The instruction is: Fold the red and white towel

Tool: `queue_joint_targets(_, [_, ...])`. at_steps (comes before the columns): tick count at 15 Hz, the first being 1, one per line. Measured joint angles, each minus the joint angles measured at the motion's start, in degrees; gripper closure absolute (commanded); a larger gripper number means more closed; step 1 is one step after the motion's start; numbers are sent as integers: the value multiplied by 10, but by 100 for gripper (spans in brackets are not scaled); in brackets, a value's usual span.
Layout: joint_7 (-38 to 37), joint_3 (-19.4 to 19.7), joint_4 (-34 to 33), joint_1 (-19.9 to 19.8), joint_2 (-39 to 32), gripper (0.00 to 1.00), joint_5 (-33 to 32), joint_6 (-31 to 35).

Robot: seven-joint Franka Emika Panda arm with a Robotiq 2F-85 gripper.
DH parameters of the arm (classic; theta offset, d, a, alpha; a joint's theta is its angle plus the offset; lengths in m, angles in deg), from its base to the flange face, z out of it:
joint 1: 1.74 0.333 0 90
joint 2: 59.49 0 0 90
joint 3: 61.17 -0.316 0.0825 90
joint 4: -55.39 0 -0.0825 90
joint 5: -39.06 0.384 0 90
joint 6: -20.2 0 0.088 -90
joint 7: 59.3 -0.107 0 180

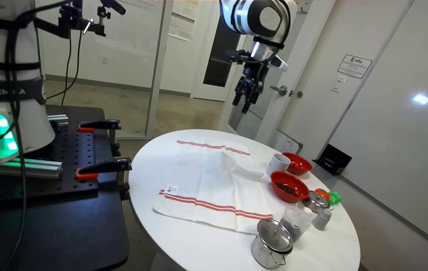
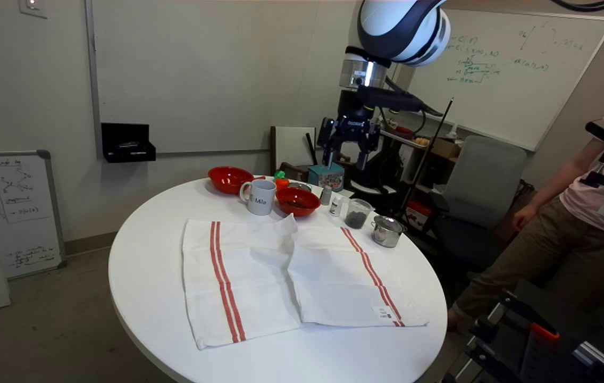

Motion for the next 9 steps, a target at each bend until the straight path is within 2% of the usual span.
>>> queue_joint_targets(3, [-5,7,-34,-3,-34,0,0,-1])
queue_joint_targets(9, [-17,11,-31,-1,-42,0,0,-2])
